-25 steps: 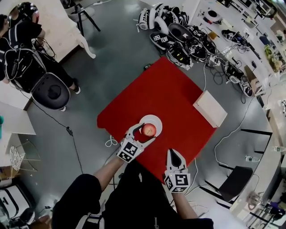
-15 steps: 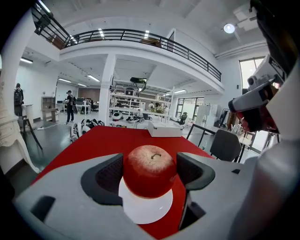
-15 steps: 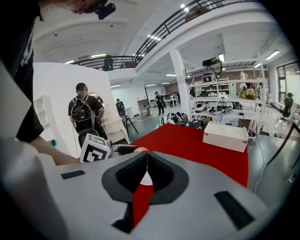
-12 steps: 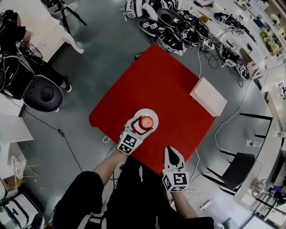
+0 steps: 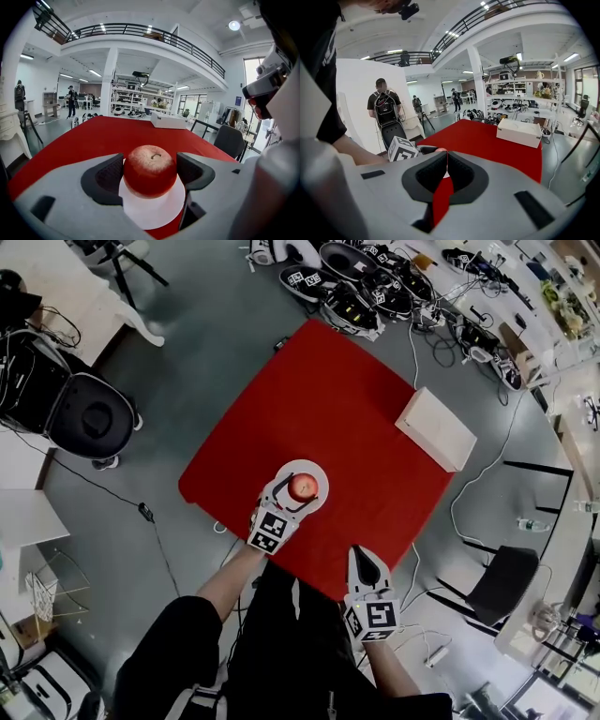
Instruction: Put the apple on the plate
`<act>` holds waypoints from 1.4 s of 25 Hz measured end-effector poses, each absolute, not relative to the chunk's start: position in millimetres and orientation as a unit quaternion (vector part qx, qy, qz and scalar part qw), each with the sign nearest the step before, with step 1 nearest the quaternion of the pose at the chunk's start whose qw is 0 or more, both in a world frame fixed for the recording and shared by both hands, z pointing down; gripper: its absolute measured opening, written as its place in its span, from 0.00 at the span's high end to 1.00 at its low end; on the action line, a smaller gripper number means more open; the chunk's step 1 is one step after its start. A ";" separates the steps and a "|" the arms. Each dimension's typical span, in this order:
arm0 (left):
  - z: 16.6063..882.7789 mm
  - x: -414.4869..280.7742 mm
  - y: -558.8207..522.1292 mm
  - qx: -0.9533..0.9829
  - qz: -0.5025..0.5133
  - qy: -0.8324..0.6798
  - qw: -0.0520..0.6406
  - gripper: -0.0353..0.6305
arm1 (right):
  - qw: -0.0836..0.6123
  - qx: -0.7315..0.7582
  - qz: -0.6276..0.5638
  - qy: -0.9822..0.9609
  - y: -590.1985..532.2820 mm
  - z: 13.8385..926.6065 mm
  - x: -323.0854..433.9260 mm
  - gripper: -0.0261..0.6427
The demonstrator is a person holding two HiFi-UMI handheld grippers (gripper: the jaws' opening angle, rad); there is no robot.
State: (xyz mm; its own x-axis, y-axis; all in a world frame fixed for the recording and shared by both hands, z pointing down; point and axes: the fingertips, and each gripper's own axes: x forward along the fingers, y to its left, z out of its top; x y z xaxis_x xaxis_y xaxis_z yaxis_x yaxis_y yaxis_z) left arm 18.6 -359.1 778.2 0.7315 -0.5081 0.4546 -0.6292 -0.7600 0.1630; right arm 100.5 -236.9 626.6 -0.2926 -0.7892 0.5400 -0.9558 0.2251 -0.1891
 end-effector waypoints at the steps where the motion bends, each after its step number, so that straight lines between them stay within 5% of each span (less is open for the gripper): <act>1: 780.9 19.1 -358.9 0.917 0.197 -0.311 0.156 0.41 | 0.169 0.571 0.251 -0.763 -235.1 627.5 102.3 0.94; 31: 749.3 13.0 -352.5 0.920 0.172 -0.320 0.148 0.38 | 0.166 0.547 0.246 -0.783 -236.0 627.1 93.0 0.94; 35: 734.6 8.6 -347.8 0.921 0.175 -0.323 0.127 0.52 | 0.161 0.536 0.238 -0.794 -240.9 622.0 87.3 0.94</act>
